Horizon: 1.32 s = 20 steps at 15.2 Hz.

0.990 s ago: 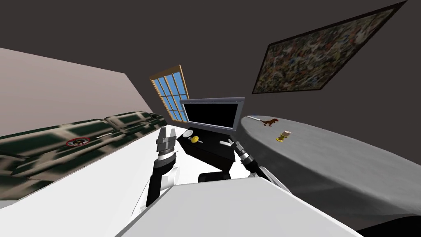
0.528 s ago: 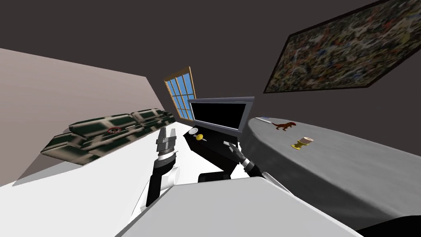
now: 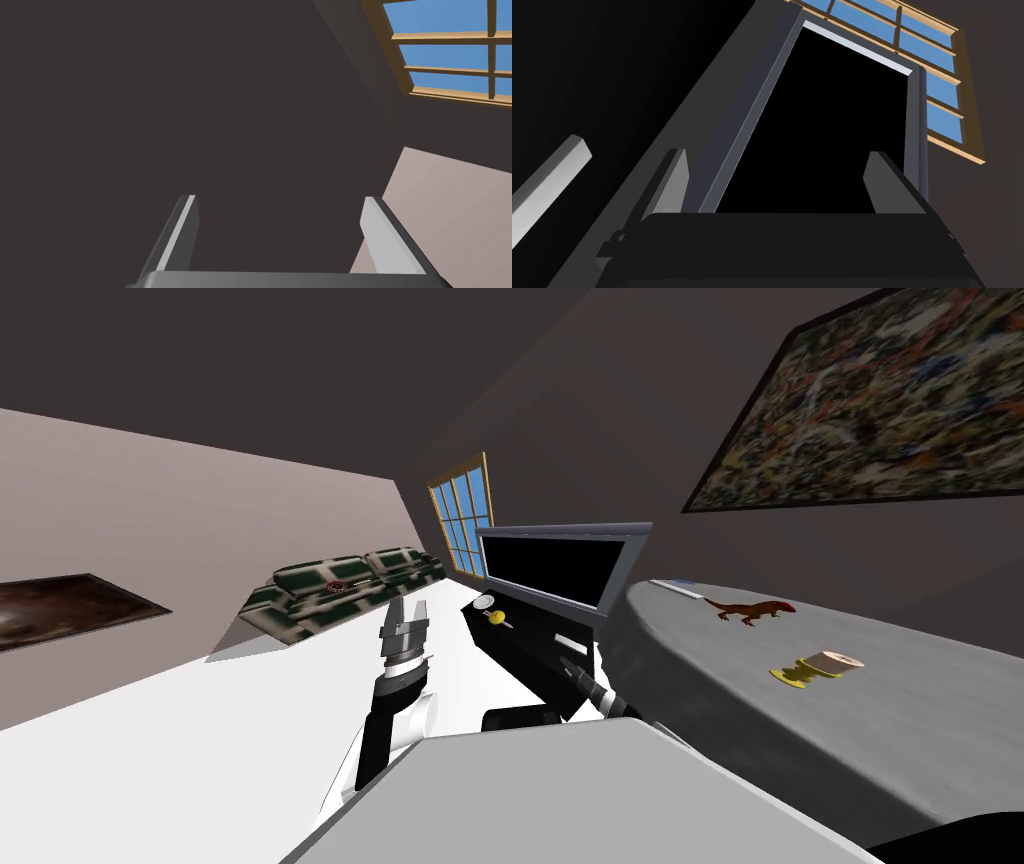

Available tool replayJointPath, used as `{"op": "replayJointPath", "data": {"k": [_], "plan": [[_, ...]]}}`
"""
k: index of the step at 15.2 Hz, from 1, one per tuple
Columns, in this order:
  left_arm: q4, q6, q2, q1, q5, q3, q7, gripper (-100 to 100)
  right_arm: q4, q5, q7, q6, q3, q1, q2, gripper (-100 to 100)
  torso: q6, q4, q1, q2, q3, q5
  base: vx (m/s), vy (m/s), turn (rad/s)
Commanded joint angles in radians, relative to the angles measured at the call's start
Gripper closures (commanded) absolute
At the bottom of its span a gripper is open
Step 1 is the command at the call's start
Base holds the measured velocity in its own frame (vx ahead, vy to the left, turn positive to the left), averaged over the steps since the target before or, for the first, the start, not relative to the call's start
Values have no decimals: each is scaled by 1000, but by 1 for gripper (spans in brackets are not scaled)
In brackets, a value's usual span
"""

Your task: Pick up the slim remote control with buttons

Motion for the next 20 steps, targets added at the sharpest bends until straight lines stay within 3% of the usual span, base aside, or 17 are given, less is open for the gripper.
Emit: {"op": "replayJointPath", "data": {"k": [1,2,4,5,7,8,10,11,13,14,16,17,20], "plan": [[0,0,0,0,0,0,0,0,34,6,0,7,13,-9,-8,-100,0,0,0,0,0,0,2,8,138],[0,0,0,0,0,0,0,0,70,21,1,14,45,-11,-45,-100,0,0,0,0,0,0,9,22,302],[0,0,0,0,0,0,0,0,93,21,1,14,45,-11,-45,-100,-1,0,1,-1,-1,0,-3,0,284],[0,0,0,0,0,0,0,0,125,37,3,21,77,-13,-80,-100,0,0,0,-1,0,0,-6,-8,304],[0,0,0,0,0,0,0,0,152,37,3,21,77,-13,-80,-100,0,0,-1,0,0,0,-12,-16,171],[0,0,0,0,0,0,0,0,178,52,5,27,109,-16,-114,-100,1,0,-1,0,0,0,11,8,246],[0,0,0,0,0,0,0,0,212,52,5,27,109,-16,-114,-100,0,0,0,-2,-1,0,14,4,256],[0,0,0,0,0,0,0,0,235,68,7,34,140,-18,-146,-100,0,0,0,-1,-1,0,8,-7,280],[0,0,0,0,0,0,0,0,270,68,7,34,140,-18,-146,-100,0,0,-1,-2,-1,0,10,-9,284],[0,0,0,0,0,0,0,0,306,83,9,40,172,-21,-177,-100,0,0,-1,-1,-1,0,29,1,333],[0,0,0,0,0,0,0,0,328,83,9,40,172,-21,-177,-100,0,-1,-1,-3,-2,0,20,-6,231],[0,0,0,0,0,0,0,0,368,98,12,46,203,-25,-206,-100,1,0,-1,-2,-1,0,22,-7,244],[0,0,0,0,0,0,0,0,441,113,14,52,234,-29,-233,-100,-1,-1,-2,-3,-2,0,33,-21,385]]}}
